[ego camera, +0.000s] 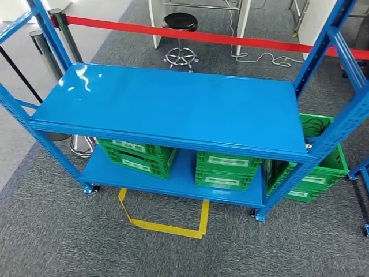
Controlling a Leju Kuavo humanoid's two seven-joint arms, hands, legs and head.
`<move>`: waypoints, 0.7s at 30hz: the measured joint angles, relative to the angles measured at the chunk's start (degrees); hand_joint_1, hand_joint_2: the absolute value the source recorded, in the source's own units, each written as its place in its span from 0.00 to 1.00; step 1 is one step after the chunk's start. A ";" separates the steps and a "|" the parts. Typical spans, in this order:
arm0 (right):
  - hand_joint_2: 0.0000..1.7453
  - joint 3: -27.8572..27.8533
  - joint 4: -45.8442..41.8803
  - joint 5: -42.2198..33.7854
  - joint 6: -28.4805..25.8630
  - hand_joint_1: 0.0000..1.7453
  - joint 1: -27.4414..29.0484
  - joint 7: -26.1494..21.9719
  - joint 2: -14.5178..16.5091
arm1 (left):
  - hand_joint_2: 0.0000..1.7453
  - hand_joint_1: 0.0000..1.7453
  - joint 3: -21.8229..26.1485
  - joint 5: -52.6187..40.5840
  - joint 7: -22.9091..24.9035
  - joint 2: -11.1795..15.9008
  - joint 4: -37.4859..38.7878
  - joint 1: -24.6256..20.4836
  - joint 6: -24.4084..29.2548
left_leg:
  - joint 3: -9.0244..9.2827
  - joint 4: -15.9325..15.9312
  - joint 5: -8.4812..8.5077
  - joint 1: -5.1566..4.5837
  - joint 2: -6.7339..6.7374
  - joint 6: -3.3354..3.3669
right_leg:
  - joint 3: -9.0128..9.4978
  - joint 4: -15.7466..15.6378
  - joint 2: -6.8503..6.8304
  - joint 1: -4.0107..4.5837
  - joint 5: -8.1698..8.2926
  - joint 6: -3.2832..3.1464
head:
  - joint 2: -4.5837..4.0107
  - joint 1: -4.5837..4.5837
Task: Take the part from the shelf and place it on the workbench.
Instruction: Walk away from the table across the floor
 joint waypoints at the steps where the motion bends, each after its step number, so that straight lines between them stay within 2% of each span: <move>1: 1.00 0.68 -0.28 -1.10 0.10 0.00 0.04 -0.08 -0.21 | 1.00 0.00 -1.04 1.15 0.20 0.18 -0.01 0.36 -0.25 | 0.14 -0.28 0.08 0.07 0.01 0.34 | -0.02 0.14 0.00 -0.04 -0.26 0.27 | -0.01 0.04; 3: 1.00 2.12 -0.64 -3.33 0.37 0.00 0.31 -0.29 -0.66 | 1.00 0.00 -3.18 3.42 0.50 0.58 -0.09 0.76 -0.73 | 0.38 -0.78 0.24 0.23 0.04 1.10 | -1.22 2.99 0.11 -0.07 -2.24 0.69 | 0.00 0.11; 5: 1.00 3.52 -0.73 -5.42 0.69 0.00 0.94 -0.51 -1.07 | 0.50 0.00 -5.27 5.56 0.67 0.98 -0.34 0.78 -1.20 | 0.38 -0.84 0.18 0.11 0.06 1.57 | -4.99 10.24 0.21 -0.08 -5.86 0.85 | -0.01 0.15; 6: 1.00 4.16 -0.73 -6.36 0.81 0.00 1.30 -0.60 -1.32 | 0.25 0.00 -6.26 6.50 0.77 1.14 -0.51 0.79 -1.40 | 0.40 -0.83 0.13 0.00 0.06 1.66 | -6.98 13.80 0.23 -0.07 -7.14 0.90 | -0.01 0.15; 7: 1.00 4.77 -0.73 -7.21 0.92 0.00 1.73 -0.66 -1.53 | 0.00 0.00 -7.15 7.38 0.89 1.31 -0.74 0.79 -1.61 | 0.44 -0.82 0.09 -0.09 0.06 1.72 | -8.30 15.83 0.24 -0.06 -7.31 0.90 | -0.01 0.13; 8: 1.00 5.42 -0.73 -8.10 1.02 0.00 2.21 -0.76 -1.77 | 0.00 0.00 -8.05 8.29 1.06 1.46 -1.10 0.77 -1.82 | 0.52 -0.81 0.03 -0.15 0.05 1.75 | -8.53 15.61 0.23 -0.05 -6.24 0.86 | -0.01 0.14; 9: 0.75 6.16 -0.72 -9.06 1.13 0.00 2.75 -0.85 -2.06 | 0.00 0.00 -9.02 9.30 1.25 1.61 -1.62 0.73 -2.04 | 0.64 -0.80 -0.03 -0.18 0.02 1.73 | -7.71 13.28 0.23 -0.05 -4.19 0.77 | -0.01 0.15; 10: 0.50 7.01 -0.70 -10.15 1.26 0.00 3.33 -0.93 -2.30 | 0.00 0.00 -10.12 10.44 1.40 1.76 -2.28 0.67 -2.27 | 0.77 -0.79 -0.12 -0.19 -0.02 1.67 | -6.17 9.59 0.22 -0.05 -1.78 0.62 | -0.01 0.16; 12: 0.00 8.92 -0.66 -12.48 1.61 0.00 4.35 -1.10 -2.82 | 0.00 0.00 -12.64 12.89 1.67 2.17 -3.65 0.51 -2.78 | 0.90 -0.59 -0.36 -0.43 -0.10 1.23 | -3.19 2.87 0.25 0.04 1.22 0.22 | 0.00 0.13; 14: 0.00 10.89 -0.62 -14.82 1.95 0.00 5.25 -1.31 -3.26 | 0.00 0.00 -15.20 15.34 1.94 2.68 -4.65 0.45 -3.31 | 0.90 -0.50 -0.42 -0.59 -0.11 0.64 | -2.11 0.77 0.38 0.21 1.69 -0.26 | 0.00 0.04; 16: 0.00 12.77 -0.65 -17.06 2.19 0.00 5.95 -1.58 -3.64 | 0.00 0.00 -17.59 17.70 2.33 3.20 -5.28 0.65 -3.80 | 0.94 -0.42 -0.53 -0.45 -0.10 0.11 | -1.94 0.60 0.38 0.14 2.02 -0.86 | 0.00 0.01; 17: 0.00 13.63 -0.73 -18.12 2.31 0.00 6.12 -1.71 -3.84 | 0.00 0.00 -18.74 18.80 2.49 3.41 -5.46 0.89 -4.03 | 0.73 0.27 -1.11 -0.39 -0.09 -0.20 | -1.89 0.47 0.29 0.04 2.15 -1.16 | 0.00 -0.06; 19: 0.00 15.42 -1.23 -20.30 2.57 0.00 6.10 -1.97 -4.27 | 0.00 0.00 -21.05 21.08 2.79 3.71 -5.63 1.72 -4.54 | -1.10 4.73 -3.96 -0.22 -0.05 -0.80 | -1.80 0.29 0.09 -0.14 2.28 -1.64 | 0.00 -0.24; 21: 0.00 17.17 -2.23 -22.41 2.87 0.00 5.75 -2.17 -4.75 | 0.00 0.00 -23.23 23.30 3.13 3.88 -5.61 3.01 -5.04 | -4.28 11.90 -7.26 -0.02 -0.05 -1.23 | -1.79 0.30 0.01 -0.13 2.21 -1.86 | -0.01 -0.31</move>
